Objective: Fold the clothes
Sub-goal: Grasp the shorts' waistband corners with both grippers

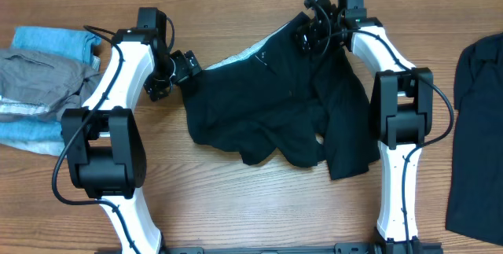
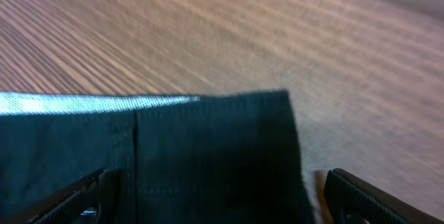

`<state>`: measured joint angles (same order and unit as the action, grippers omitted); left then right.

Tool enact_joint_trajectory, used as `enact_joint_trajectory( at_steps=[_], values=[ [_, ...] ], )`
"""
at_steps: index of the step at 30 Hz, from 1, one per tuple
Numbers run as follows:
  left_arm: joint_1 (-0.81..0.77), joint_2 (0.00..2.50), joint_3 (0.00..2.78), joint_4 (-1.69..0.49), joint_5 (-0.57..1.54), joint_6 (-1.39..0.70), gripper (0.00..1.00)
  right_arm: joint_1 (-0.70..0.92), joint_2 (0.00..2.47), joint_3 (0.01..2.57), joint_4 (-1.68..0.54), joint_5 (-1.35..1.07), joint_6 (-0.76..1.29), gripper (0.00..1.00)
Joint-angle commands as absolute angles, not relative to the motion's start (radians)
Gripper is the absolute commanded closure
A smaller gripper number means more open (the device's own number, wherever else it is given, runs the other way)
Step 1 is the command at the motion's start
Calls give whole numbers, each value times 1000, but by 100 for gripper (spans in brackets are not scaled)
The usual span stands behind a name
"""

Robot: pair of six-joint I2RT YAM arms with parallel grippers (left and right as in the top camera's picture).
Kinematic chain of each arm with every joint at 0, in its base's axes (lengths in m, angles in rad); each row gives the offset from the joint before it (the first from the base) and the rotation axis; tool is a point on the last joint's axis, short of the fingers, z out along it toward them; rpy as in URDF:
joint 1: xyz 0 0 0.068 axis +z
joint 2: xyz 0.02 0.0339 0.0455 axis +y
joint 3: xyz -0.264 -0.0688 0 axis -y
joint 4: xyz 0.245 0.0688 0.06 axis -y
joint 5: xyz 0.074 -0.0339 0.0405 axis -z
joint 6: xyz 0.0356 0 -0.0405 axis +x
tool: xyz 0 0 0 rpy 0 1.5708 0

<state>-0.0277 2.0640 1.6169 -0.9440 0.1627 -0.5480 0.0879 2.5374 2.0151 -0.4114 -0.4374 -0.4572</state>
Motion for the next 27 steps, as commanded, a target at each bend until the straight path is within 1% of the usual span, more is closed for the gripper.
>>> enact_joint_trajectory(
  at_steps=[1,2,3,5,7,8,10,11,15,19,21,24,26,27],
  values=[
    [-33,2083,1638,-938,149,-558,0,96,2551,2022,-407,-451,-499,0],
    [-34,2087,1638,-937,149,-558,0,97,2551,2022,-406,-455,-499,17],
    [-33,2092,1638,-937,146,-558,0,97,2552,2022,-406,-470,-499,38],
    [-34,2106,1638,-933,146,-563,0,98,2553,2022,-407,-490,-498,71],
    [-34,2110,1638,-933,146,-566,0,98,2553,2022,-408,-487,-498,91],
    [-33,2110,1638,-931,146,-565,1,98,2553,2022,-405,-486,-498,96],
    [-33,2110,1637,-930,146,-565,6,97,2553,2022,-406,-484,-498,96],
    [-34,2110,1637,-930,146,-566,7,97,2553,2022,-408,-484,-498,96],
    [-39,2116,1626,-929,150,-566,7,97,2553,2022,-408,-484,-498,96],
    [-60,2121,1559,-850,149,-588,7,97,2553,2022,-413,-484,-498,96],
    [-60,2121,1556,-846,149,-591,14,97,2553,2022,-414,-484,-497,96],
    [-60,2121,1523,-813,146,-592,16,97,2553,2022,-421,-484,-494,96],
    [-60,2121,1481,-764,149,-592,22,97,2553,2022,-424,-484,-494,96],
    [-60,2121,1474,-749,149,-592,33,97,2553,2022,-424,-484,-494,96]
  ],
)
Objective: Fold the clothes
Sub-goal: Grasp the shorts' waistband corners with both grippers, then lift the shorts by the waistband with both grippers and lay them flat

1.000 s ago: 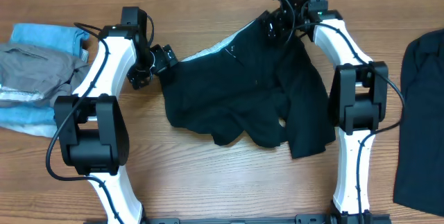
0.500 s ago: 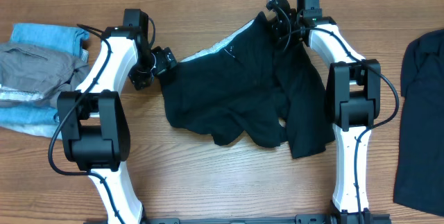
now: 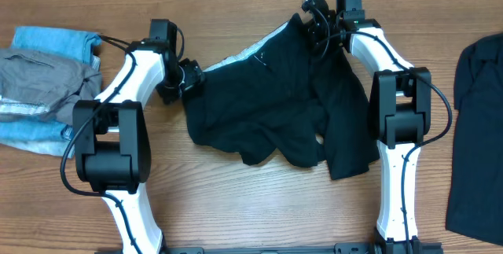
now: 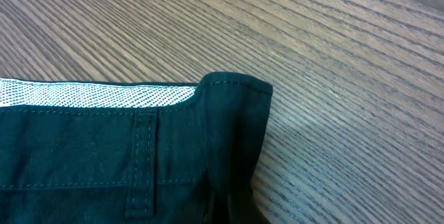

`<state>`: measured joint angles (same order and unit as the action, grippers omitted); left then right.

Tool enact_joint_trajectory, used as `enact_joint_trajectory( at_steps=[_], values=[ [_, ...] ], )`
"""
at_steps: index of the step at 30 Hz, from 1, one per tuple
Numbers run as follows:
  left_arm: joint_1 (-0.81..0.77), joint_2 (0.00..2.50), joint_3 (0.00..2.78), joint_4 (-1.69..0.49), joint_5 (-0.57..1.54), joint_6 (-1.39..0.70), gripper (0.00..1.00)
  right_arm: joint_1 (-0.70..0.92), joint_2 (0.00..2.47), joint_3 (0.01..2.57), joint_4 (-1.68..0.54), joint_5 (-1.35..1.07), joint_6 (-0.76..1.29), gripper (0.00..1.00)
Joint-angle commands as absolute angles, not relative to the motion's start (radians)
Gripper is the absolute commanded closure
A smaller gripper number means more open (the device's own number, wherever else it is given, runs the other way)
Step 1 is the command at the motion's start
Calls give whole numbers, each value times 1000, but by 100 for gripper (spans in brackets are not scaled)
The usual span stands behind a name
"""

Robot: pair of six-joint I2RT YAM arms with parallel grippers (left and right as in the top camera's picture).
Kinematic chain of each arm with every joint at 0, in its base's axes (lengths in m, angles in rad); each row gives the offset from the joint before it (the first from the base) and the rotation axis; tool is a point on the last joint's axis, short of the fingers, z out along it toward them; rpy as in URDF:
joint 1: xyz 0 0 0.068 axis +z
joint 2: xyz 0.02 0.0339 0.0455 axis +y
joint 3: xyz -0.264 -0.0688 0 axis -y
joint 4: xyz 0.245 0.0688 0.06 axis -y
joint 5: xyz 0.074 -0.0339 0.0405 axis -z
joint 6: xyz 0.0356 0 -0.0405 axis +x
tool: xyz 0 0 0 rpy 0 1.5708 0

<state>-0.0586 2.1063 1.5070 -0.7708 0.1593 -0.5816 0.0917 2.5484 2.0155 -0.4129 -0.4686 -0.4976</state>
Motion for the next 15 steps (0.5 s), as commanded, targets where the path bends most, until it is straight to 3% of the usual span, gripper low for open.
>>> enact_joint_trajectory(
  at_steps=[1,3,4,9,15],
  values=[
    [-60,2121,1474,-743,150,-591,53,97,2553,2022,-424,-484,-494,96],
    [-60,2121,1475,-743,150,-591,77,97,2553,2022,-424,-484,-495,96],
    [-59,2120,1475,-743,150,-591,96,97,2553,2022,-424,-484,-495,96],
    [-59,2119,1551,-750,230,-521,96,97,2552,2051,-415,-508,-494,96],
    [-60,2119,1825,-918,234,-423,96,96,2419,2084,-443,-518,-468,96]
  ],
)
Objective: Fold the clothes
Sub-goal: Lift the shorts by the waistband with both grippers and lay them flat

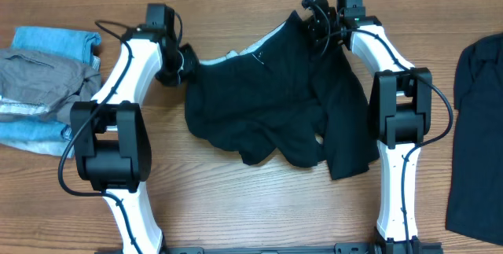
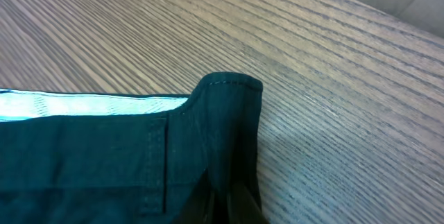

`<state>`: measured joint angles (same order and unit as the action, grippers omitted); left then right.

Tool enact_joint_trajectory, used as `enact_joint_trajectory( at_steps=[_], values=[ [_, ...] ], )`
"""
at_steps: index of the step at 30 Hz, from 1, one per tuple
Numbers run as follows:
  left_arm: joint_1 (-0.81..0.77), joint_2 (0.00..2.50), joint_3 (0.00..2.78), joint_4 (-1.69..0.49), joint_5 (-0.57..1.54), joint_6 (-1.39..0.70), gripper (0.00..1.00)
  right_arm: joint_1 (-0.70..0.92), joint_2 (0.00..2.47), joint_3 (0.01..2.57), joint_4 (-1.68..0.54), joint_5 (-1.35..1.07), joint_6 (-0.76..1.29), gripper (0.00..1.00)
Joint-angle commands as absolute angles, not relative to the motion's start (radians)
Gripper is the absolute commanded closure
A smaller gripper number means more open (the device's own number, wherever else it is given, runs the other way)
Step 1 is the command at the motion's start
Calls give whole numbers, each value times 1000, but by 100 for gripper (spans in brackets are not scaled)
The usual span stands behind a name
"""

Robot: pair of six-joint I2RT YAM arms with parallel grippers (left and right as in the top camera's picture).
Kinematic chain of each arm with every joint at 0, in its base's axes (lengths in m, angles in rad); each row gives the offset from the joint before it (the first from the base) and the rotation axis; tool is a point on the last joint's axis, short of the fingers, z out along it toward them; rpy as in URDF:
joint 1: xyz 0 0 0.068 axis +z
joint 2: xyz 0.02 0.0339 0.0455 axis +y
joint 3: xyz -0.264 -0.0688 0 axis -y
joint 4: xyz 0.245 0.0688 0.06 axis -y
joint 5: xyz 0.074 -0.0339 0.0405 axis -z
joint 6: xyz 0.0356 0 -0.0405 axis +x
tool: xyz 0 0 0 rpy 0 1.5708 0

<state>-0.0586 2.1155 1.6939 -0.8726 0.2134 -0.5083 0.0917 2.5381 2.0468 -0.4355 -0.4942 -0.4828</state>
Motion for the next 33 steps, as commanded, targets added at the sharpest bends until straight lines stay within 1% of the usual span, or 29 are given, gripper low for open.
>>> enact_joint_trajectory(
  at_steps=[1,3,5,8,11,16,18,24,27,33],
  values=[
    [-60,2119,1876,-950,234,-414,96,96,2393,2084,-457,-518,-468,96],
    [-60,2118,2005,-1034,234,-393,96,92,2318,2084,-494,-515,-459,96],
    [-60,2118,2164,-1134,233,-339,96,76,2202,2084,-553,-510,-364,96],
    [-60,2118,2342,-1213,229,-295,96,56,2069,2084,-671,-510,-361,96],
    [-60,2114,2603,-1311,220,-239,96,28,1929,2084,-756,-509,-350,96],
    [-61,2106,2986,-1495,210,-239,96,10,1760,2084,-855,-479,-309,96],
    [-72,2086,3079,-1538,210,-239,96,10,1689,2084,-881,-471,-300,96],
    [-93,1926,3108,-1581,199,-238,96,10,1501,2084,-950,-419,-255,96],
    [-103,1835,3108,-1642,200,-240,96,10,1412,2084,-1013,-400,-221,96],
    [-106,1754,3108,-1689,214,-295,96,10,1287,2084,-1045,-323,-134,96]
  ],
)
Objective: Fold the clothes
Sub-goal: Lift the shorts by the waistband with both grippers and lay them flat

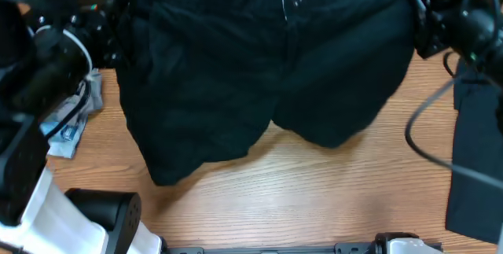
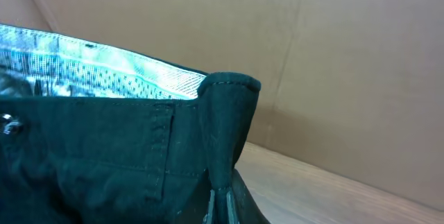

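Note:
A pair of black shorts (image 1: 259, 73) hangs spread wide in the air, high above the table (image 1: 314, 199) and close to the overhead camera, legs down. Its grey-lined waistband runs along the top edge. My left gripper (image 1: 116, 30) holds the left waistband corner. My right gripper (image 1: 415, 20) holds the right corner. In the right wrist view the waistband corner (image 2: 225, 113) stands up out of my right gripper (image 2: 222, 207), whose jaws are shut tight on the cloth.
A dark garment (image 1: 474, 160) lies at the table's right edge. Part of the blue and grey clothes pile (image 1: 71, 132) shows at the left, behind my left arm. A cardboard wall (image 2: 347, 64) stands behind the table in the right wrist view.
Both grippers have risen from the table with the shorts' waistband corners. The shorts, then crumpled on the wood, now hang stretched between them.
The shorts lay crumpled on the table, my right gripper open around the right waistband corner and my left beside the left one. Then the right was shut on its corner, and the left reached its own. Now both hold the shorts spread in the air.

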`<state>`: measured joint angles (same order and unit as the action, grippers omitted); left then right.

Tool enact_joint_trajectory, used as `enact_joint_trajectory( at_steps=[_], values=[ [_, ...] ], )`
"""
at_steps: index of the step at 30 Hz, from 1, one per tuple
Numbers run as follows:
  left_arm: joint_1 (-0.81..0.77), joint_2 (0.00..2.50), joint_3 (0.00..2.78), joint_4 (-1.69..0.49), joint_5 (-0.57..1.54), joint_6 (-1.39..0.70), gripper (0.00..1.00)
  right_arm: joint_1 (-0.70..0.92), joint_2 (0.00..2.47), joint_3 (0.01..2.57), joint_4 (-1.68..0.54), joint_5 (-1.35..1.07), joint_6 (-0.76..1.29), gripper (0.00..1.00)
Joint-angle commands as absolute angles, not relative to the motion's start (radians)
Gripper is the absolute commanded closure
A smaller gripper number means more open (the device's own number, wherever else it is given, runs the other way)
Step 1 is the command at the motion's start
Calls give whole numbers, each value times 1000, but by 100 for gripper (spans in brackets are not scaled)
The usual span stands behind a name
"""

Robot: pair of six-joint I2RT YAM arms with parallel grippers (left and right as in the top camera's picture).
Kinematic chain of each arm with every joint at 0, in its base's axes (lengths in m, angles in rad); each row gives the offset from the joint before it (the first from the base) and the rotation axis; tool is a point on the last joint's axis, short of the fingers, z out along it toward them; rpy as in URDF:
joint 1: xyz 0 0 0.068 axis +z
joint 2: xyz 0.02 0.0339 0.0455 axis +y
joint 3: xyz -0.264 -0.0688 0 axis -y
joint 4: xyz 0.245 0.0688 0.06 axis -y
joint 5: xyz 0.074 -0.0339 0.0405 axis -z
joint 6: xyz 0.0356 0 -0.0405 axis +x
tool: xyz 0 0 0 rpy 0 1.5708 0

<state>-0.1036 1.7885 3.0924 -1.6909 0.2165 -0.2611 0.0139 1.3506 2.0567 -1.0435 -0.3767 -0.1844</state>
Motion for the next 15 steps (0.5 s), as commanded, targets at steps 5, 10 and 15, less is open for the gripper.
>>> enact_joint_trajectory(
  at_steps=[5,10,15],
  values=[
    [-106,1710,3097,-1689,271,-344,96,10,1235,2084,-1133,-262,-14,96],
    [-158,1663,3044,-1689,241,-356,96,10,1230,2084,-1211,-262,5,96],
    [-224,1545,2854,-1689,148,-394,96,10,1230,2084,-1340,-231,81,96]
  ],
)
